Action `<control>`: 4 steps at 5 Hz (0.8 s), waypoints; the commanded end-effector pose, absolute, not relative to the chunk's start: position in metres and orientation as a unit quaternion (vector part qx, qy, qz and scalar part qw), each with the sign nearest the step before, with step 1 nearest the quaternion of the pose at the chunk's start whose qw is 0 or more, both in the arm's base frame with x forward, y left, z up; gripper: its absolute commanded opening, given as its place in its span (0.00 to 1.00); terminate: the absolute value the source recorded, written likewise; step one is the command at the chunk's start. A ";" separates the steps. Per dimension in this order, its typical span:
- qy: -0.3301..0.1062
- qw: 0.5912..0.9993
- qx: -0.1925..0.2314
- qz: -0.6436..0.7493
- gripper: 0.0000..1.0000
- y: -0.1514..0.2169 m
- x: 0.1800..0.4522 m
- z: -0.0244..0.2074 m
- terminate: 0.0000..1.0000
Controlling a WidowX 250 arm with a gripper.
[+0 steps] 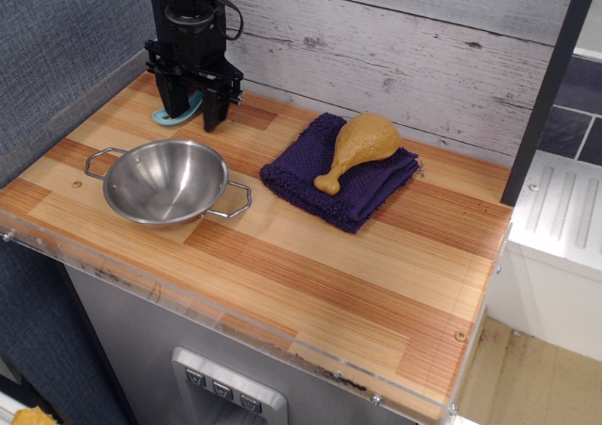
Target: PICK UP THE BRUSH AND PUT NEAR THE VIOLET TOWEL
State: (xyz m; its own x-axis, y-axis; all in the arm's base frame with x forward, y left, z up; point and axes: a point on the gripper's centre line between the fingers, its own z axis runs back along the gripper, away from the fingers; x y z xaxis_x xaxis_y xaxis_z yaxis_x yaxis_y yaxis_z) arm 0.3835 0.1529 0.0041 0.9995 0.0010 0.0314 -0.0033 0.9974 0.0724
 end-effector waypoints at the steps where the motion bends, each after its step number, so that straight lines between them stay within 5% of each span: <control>1: 0.006 1.000 0.027 -0.007 0.00 0.151 0.377 -0.012 0.00; 3: 0.009 0.999 0.041 0.002 0.00 0.144 0.370 0.002 0.00; 4: -0.034 0.999 0.022 0.001 0.00 0.134 0.362 0.044 0.00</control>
